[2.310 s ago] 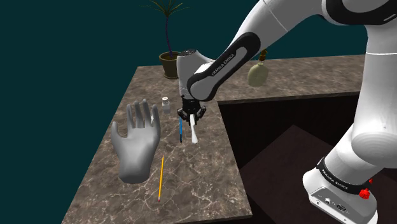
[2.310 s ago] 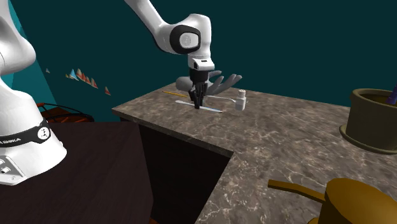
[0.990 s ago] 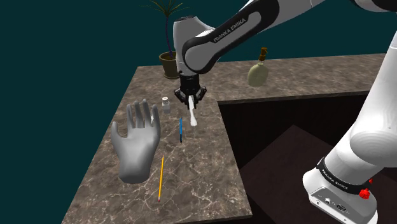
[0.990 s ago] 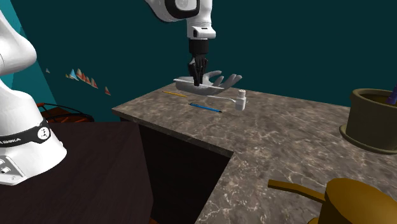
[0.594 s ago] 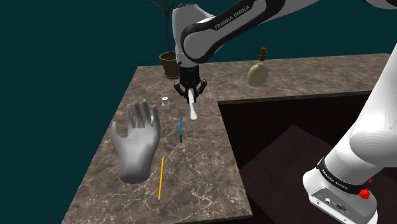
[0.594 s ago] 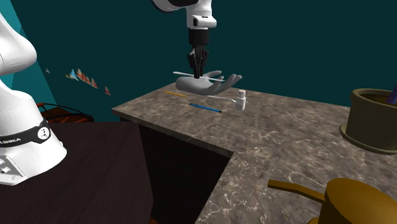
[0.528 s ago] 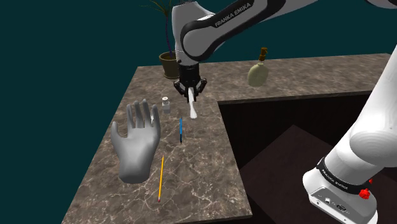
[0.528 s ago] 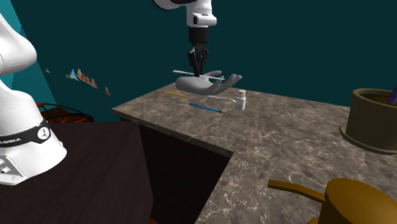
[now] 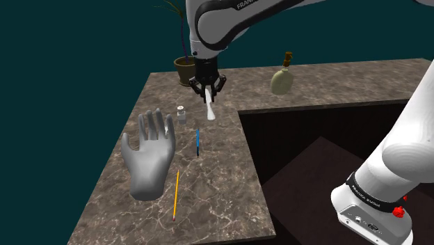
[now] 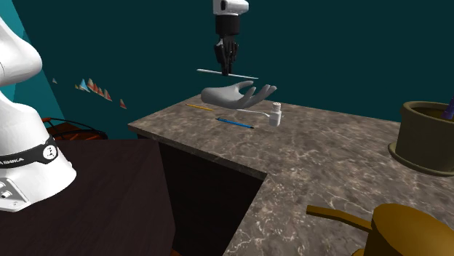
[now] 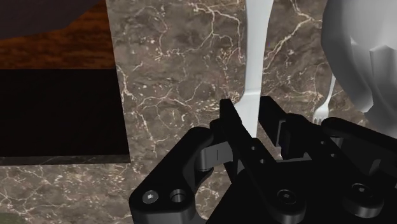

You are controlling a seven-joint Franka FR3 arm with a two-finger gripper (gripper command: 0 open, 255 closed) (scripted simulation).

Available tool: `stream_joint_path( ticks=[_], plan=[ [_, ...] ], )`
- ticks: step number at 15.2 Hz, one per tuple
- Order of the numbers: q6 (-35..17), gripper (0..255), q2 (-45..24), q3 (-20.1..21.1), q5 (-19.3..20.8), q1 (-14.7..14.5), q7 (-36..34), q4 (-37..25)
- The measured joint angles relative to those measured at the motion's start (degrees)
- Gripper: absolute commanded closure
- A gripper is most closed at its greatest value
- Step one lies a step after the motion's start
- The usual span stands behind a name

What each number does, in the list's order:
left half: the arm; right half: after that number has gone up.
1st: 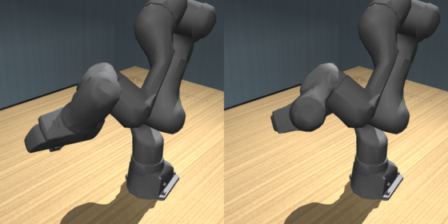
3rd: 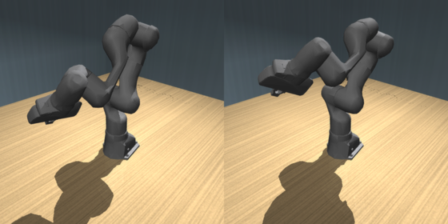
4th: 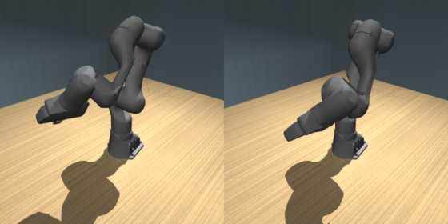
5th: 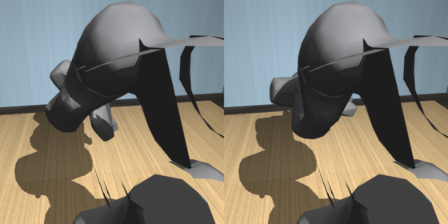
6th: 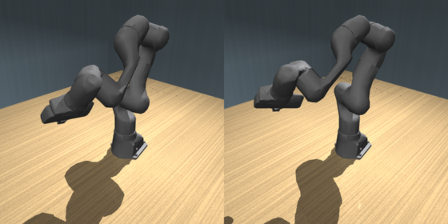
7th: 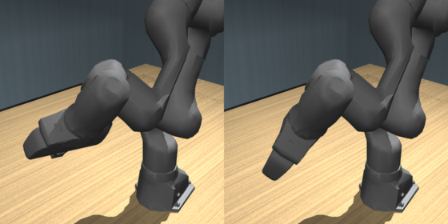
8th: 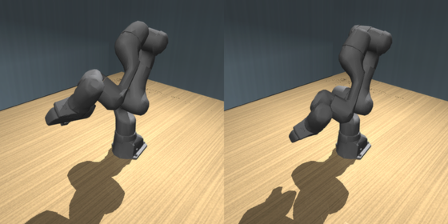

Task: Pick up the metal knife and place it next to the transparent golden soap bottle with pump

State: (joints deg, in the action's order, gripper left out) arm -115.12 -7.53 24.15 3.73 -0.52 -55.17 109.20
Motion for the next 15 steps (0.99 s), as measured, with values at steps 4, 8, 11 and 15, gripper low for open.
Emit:
stream_joint_path(
  ticks=[4,8,11,15],
  plan=[
    [2.8,255,1.2,0.1,-0.6,0.1,0.3,-1.8],
    [5.7,255,1.5,0.1,-0.8,0.1,0.5,-4.4],
    [7.9,255,1.9,0.1,-1.0,0.1,0.7,-6.1],
    [11.0,255,2.4,0.2,-1.2,0.1,0.8,-8.9]
  ],
)
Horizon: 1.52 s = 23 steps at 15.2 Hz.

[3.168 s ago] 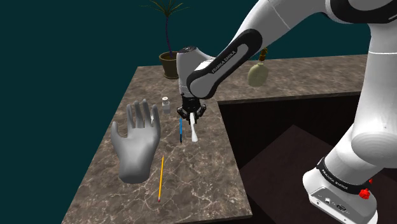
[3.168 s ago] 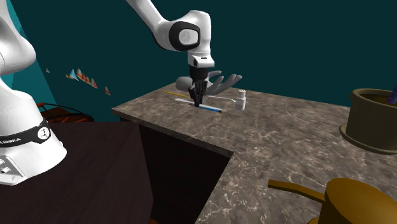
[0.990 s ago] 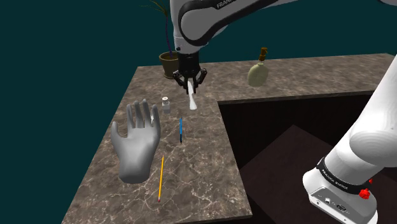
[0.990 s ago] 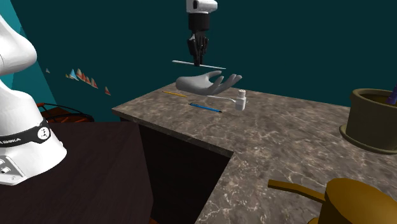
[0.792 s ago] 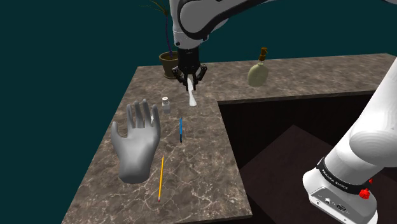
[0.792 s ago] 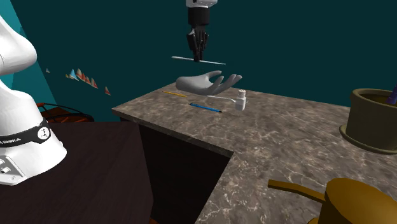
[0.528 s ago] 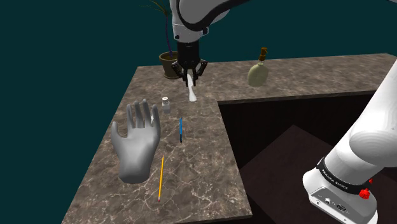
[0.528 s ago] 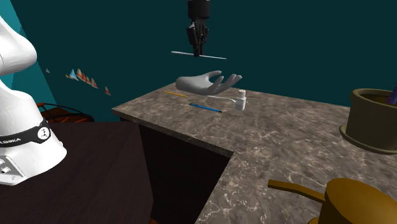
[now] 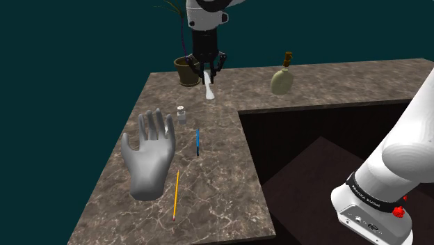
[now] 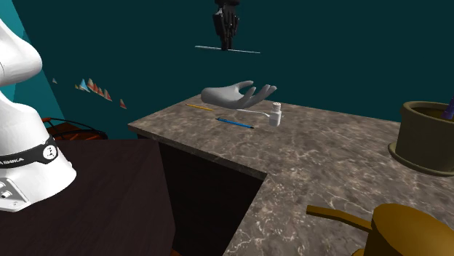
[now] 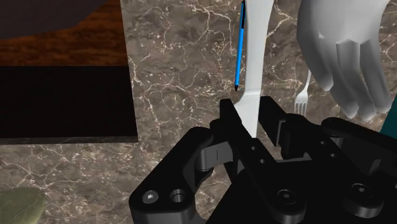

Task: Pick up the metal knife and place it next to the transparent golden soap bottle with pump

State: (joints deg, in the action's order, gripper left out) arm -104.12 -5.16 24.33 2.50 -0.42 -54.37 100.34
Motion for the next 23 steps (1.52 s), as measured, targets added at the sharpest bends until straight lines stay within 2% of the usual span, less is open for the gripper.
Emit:
stream_joint_path(
  ticks=[6,8,19,23],
  plan=[
    [4.4,255,0.0,0.1,0.0,-0.1,0.1,-4.4],
    [4.7,255,0.2,-0.6,-0.2,0.8,1.6,-4.5],
    [5.3,255,-1.6,-6.7,0.1,8.2,15.1,-7.1],
    [6.3,255,-5.0,-8.8,0.8,10.6,19.7,-11.5]
  ],
)
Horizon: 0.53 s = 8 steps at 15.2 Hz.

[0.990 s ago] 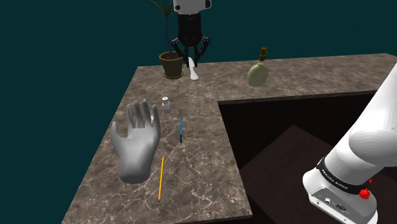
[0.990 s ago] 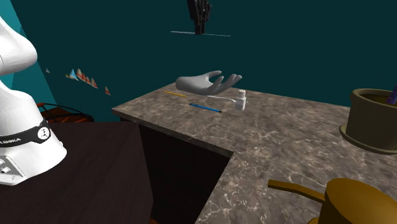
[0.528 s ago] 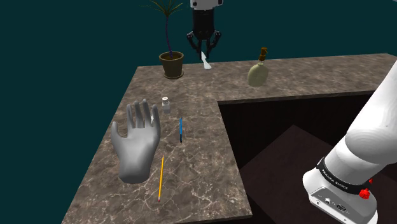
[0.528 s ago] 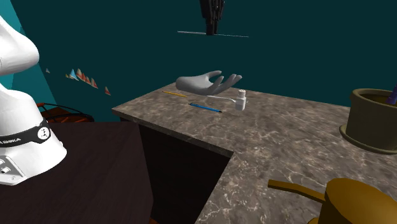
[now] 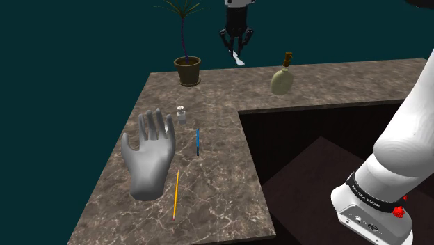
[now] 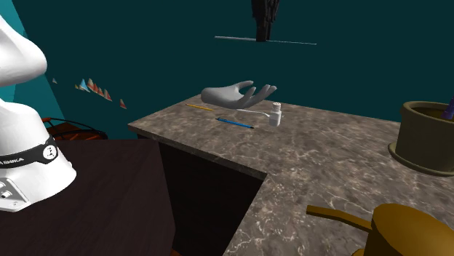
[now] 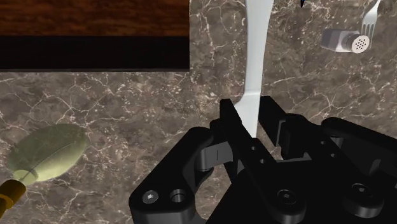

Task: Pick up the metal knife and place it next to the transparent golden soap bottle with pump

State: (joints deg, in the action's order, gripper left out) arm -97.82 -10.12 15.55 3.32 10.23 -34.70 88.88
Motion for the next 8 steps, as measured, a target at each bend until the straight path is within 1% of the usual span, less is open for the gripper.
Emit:
stream_joint_path(
  ticks=[5,8],
  plan=[
    [2.1,255,-4.4,-2.3,0.6,3.1,5.6,-6.5],
    [3.5,255,-7.9,-3.5,1.1,4.7,8.6,-11.5]
  ],
)
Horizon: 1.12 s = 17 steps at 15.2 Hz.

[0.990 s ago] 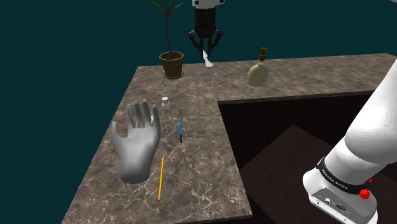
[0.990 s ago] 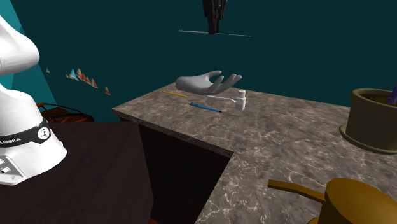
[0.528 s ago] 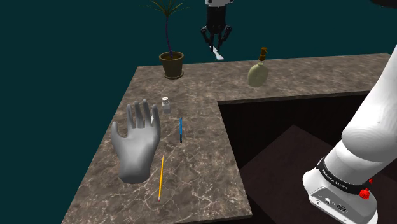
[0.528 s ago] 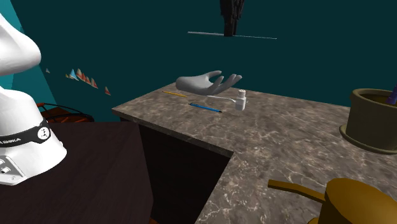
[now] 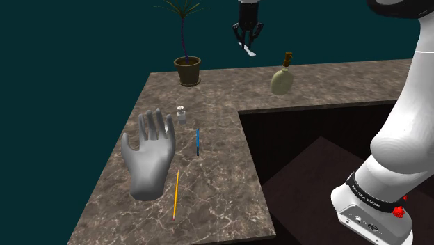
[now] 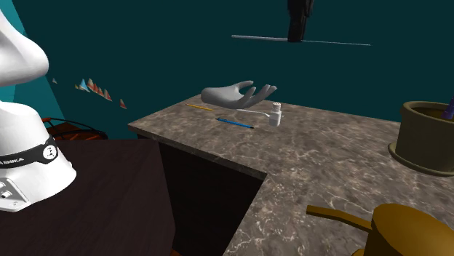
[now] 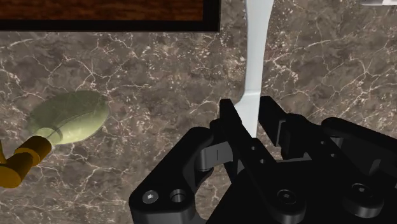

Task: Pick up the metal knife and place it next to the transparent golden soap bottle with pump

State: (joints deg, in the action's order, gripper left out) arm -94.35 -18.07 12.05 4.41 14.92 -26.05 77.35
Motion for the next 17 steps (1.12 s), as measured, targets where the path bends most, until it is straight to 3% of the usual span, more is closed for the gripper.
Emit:
stream_joint_path(
  ticks=[5,8,11,13,17],
  plan=[
    [3.0,255,-6.4,-1.7,0.6,2.7,5.0,-9.5],
    [6.9,255,-13.6,-2.8,1.2,3.9,8.0,-20.7],
    [14.3,255,-24.7,-3.8,2.1,4.1,11.0,-39.4],
    [13.8,255,-24.8,-3.9,2.0,4.5,11.3,-38.8],
    [8.9,255,-21.9,-3.7,1.8,5.2,11.2,-31.1]
  ],
)
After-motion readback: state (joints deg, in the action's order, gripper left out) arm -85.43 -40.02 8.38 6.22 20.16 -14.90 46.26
